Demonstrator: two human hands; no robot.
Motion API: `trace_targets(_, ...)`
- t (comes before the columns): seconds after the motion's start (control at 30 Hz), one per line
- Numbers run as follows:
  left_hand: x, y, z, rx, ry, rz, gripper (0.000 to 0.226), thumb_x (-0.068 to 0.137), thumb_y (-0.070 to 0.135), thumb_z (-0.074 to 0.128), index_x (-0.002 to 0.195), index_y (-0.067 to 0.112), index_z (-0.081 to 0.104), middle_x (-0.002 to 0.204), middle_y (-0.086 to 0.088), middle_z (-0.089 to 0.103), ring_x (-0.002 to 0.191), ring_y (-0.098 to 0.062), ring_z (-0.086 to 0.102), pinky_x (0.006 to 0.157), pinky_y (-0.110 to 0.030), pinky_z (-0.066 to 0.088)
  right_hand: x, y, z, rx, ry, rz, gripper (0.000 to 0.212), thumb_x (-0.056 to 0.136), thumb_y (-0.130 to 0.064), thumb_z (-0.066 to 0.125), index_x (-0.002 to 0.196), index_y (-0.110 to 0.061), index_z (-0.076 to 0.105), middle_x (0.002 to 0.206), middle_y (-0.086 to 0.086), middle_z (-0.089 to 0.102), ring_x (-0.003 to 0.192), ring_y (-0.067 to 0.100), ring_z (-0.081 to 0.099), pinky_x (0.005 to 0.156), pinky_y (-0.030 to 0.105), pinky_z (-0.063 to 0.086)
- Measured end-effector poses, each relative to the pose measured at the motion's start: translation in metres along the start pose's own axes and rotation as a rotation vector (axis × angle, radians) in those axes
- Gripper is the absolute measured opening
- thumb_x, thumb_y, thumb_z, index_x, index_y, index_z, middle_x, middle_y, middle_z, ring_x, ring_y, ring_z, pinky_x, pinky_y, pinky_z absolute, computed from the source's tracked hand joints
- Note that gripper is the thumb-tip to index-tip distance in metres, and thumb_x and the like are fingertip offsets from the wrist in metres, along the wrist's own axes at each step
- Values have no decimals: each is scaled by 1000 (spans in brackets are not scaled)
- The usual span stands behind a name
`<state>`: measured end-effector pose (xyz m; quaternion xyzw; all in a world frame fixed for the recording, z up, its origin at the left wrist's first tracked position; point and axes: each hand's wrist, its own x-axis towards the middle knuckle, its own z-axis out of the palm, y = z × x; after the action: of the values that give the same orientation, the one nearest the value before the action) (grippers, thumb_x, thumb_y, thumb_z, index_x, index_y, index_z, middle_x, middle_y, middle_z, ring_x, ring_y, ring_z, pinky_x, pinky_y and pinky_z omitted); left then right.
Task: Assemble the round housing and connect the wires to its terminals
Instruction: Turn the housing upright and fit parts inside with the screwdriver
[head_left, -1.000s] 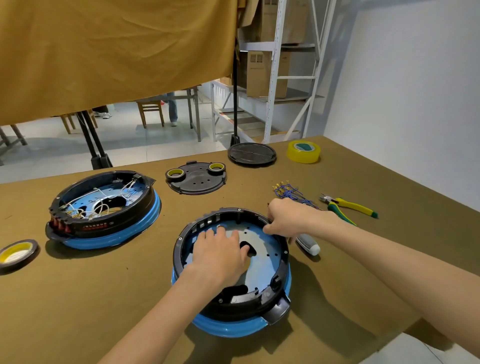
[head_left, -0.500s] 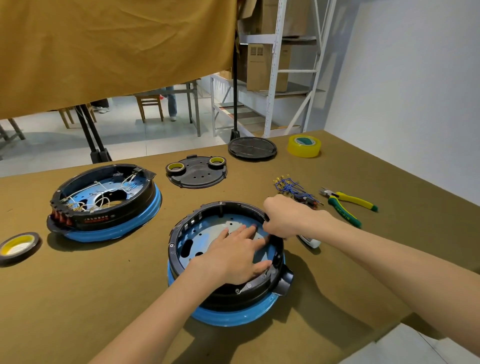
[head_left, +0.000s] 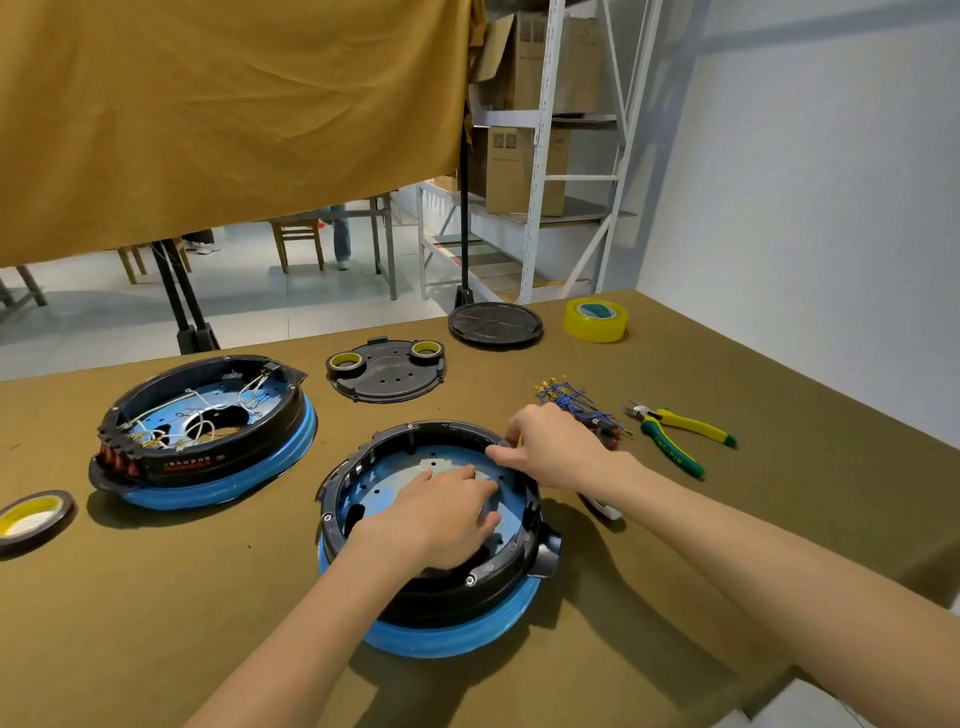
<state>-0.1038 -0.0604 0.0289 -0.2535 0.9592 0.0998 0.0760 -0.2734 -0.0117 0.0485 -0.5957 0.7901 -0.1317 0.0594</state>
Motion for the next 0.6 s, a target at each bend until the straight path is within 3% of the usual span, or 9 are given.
trace_targets(0.1,-16,0,4,-237,31,44,54,104,59,33,147,32,50,144,7,57,131,-16,53,105,-33,42,8,8,0,-28,52,5,47,97,-46,65,66,-11,61,57,3,57,60,28,60,47,29,37)
trace_targets(0.17,-25,2,7,-287,30,89,58,98,69,33,140,35,56,134,12,62,119,-11,57,103,-37,49,14,13,-6,26,82,19,50,97,-50,63,72,-7,68,63,8,64,63,28,63,51,32,44)
trace_targets(0.27,-30,5,15,-190,147,77,58,95,74,34,130,37,62,123,16,65,112,-7,59,96,-39,53,8,28,-2,69,256,67,55,104,-50,49,68,-11,64,61,3,60,59,23,59,51,32,41)
trace_targets(0.33,-28,6,22,-76,276,60,65,93,77,26,124,37,66,119,16,68,110,-5,59,90,-34,55,-3,49,4,30,352,141,46,106,-38,46,68,-15,60,62,0,58,61,23,60,52,30,37)
trace_targets(0.47,-15,6,31,41,425,28,77,91,78,11,114,35,70,112,17,70,102,-3,60,73,-29,57,-29,98,10,15,305,294,20,98,-19,53,100,-17,72,99,6,68,88,27,65,65,31,42)
trace_targets(0.6,-1,8,32,66,455,0,76,91,77,9,108,35,70,107,16,69,91,-5,60,61,-25,55,-44,117,25,26,136,290,33,98,-18,60,131,-23,62,123,8,57,110,26,61,87,36,52)
